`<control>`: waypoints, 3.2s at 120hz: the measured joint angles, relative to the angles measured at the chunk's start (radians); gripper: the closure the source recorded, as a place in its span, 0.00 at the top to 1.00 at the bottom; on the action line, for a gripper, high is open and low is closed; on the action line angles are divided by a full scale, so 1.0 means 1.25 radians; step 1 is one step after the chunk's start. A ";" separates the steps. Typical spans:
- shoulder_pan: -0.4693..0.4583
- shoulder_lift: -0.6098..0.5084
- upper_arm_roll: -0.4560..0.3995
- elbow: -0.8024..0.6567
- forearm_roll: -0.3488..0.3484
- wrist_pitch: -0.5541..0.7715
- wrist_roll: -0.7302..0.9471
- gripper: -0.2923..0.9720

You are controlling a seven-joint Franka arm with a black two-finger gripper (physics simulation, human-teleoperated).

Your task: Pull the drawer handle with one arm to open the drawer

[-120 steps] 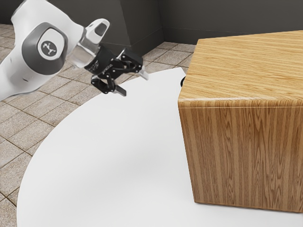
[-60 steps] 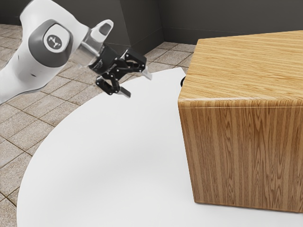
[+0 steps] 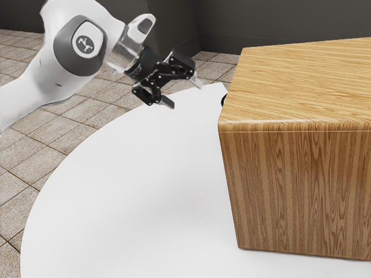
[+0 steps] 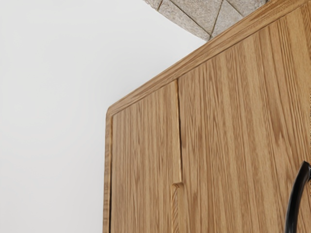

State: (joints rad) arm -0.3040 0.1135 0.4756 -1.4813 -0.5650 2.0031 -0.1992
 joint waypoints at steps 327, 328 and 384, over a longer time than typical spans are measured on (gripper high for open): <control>-0.023 -0.095 0.099 -0.145 0.037 -0.019 0.015 0.77; -0.024 -0.096 0.101 -0.145 0.037 -0.019 0.015 0.77; 0.001 -0.146 0.164 -0.126 0.286 -0.085 0.016 0.77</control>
State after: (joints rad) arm -0.3027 -0.0685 0.6805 -1.6386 -0.2077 1.8970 -0.1788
